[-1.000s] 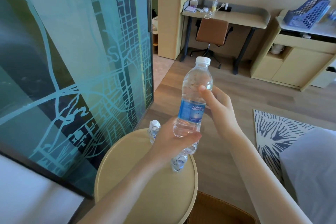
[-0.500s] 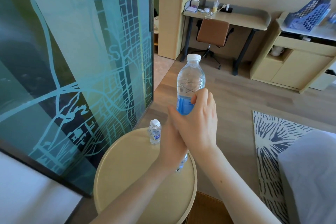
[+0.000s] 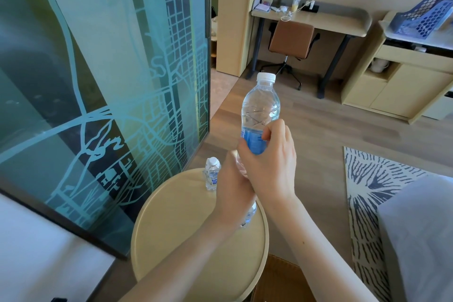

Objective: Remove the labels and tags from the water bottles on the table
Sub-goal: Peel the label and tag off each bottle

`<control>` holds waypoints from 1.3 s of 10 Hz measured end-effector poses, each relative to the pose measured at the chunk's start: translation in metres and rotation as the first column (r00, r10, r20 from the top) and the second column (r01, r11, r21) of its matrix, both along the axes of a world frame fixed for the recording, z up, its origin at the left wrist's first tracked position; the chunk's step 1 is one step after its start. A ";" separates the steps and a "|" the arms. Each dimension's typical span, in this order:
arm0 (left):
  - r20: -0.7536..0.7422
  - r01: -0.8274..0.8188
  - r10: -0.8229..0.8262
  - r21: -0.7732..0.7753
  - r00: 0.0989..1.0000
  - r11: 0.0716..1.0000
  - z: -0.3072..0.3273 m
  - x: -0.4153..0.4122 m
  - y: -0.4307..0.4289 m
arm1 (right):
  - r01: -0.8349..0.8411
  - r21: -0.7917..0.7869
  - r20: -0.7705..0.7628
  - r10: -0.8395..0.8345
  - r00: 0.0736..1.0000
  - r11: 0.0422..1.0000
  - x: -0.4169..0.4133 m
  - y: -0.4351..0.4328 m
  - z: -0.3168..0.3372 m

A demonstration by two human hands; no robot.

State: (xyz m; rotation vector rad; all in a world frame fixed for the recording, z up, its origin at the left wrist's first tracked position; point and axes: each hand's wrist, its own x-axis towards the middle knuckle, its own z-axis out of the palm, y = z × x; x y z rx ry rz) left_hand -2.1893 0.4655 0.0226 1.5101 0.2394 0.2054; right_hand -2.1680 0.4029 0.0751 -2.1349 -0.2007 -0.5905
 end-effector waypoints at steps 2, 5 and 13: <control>0.193 -0.165 0.110 0.300 0.975 0.939 0.001 0.000 0.001 | 0.080 -0.180 0.192 -0.045 0.980 0.980 -0.008 0.000 0.002; 0.171 -0.203 0.153 0.330 0.973 0.922 0.005 0.002 -0.002 | 0.039 -0.068 0.117 -0.031 0.993 0.997 -0.006 0.004 -0.003; 0.139 -0.199 0.156 0.390 0.978 0.899 0.007 0.001 0.001 | 0.027 -0.084 0.212 -0.009 0.977 0.996 -0.004 0.002 -0.002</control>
